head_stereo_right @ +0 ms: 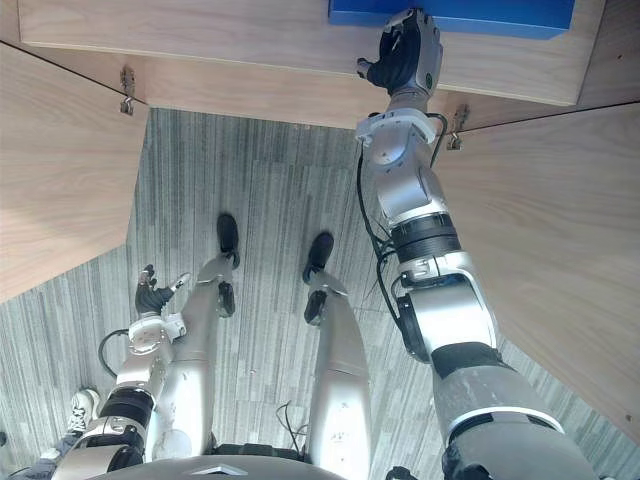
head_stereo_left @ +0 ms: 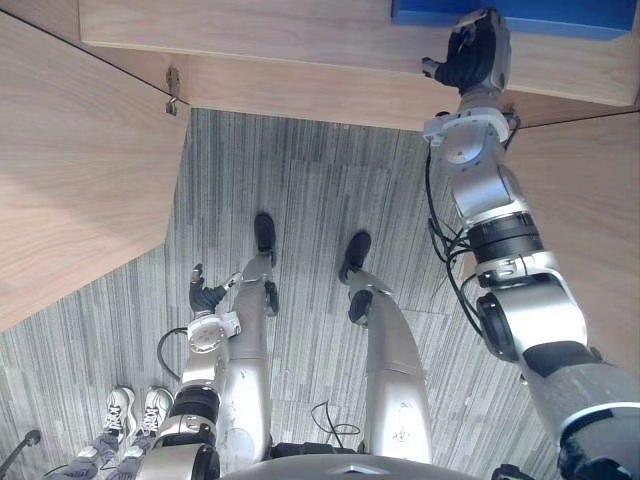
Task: Walk over to the cabinet, pick up the folder, carry it to the office cabinet, place the folder inside the office cabinet, then close the office cabinet door
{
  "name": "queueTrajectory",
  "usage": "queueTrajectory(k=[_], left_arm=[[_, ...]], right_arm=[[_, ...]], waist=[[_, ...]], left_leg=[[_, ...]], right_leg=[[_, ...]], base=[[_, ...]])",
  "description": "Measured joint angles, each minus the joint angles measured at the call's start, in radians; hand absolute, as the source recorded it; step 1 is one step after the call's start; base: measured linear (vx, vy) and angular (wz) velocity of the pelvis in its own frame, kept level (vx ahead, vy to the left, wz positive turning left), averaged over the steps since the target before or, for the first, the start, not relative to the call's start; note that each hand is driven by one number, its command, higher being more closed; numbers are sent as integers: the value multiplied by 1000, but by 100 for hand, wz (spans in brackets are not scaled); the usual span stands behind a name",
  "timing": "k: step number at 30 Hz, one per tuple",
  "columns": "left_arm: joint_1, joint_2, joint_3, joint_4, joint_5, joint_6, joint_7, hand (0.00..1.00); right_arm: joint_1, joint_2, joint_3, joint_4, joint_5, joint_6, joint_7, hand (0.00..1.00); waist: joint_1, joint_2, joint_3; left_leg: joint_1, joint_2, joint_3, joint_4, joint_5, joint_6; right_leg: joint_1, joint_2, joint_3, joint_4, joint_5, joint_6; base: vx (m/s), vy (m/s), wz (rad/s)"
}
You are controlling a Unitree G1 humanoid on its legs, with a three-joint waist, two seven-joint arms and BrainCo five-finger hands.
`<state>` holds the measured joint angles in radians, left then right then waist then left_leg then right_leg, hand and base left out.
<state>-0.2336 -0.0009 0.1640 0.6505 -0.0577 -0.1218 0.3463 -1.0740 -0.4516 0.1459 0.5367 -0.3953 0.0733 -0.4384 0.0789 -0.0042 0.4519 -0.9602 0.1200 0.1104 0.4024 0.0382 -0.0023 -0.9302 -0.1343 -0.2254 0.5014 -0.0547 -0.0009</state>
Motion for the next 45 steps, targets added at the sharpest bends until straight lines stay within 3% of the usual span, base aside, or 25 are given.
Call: queueTrajectory(k=[22, 32, 45], left_arm=[[-4, 5, -22, -23, -29, -38, 27, 0], [-1, -1, -40, -44, -69, -39, 39, 0], [-1, -18, -38, -47, -116, -49, 39, 0]], right_arm=[[-279, -109, 88, 316, 96, -3, -2, 100], [-427, -189, 131, 357, 259, -12, -24, 100], [-489, -186, 118, 339, 479, -73, -30, 100]], waist=[[-4, 1, -1], [1, 2, -1], [4, 5, 0]], left_leg=[[-63, -13, 2, -11, 25, -1], [-73, -27, 1, -62, 59, -2], [-66, -31, -1, -87, 78, -7]], right_leg=[[-84, -18, 3, 36, -2, -3], [-112, -29, -3, 32, 1, -4], [-114, -32, -7, 33, 2, -7]], base=[[3, -9, 2], [-13, -33, 5], [-13, -41, 2]])
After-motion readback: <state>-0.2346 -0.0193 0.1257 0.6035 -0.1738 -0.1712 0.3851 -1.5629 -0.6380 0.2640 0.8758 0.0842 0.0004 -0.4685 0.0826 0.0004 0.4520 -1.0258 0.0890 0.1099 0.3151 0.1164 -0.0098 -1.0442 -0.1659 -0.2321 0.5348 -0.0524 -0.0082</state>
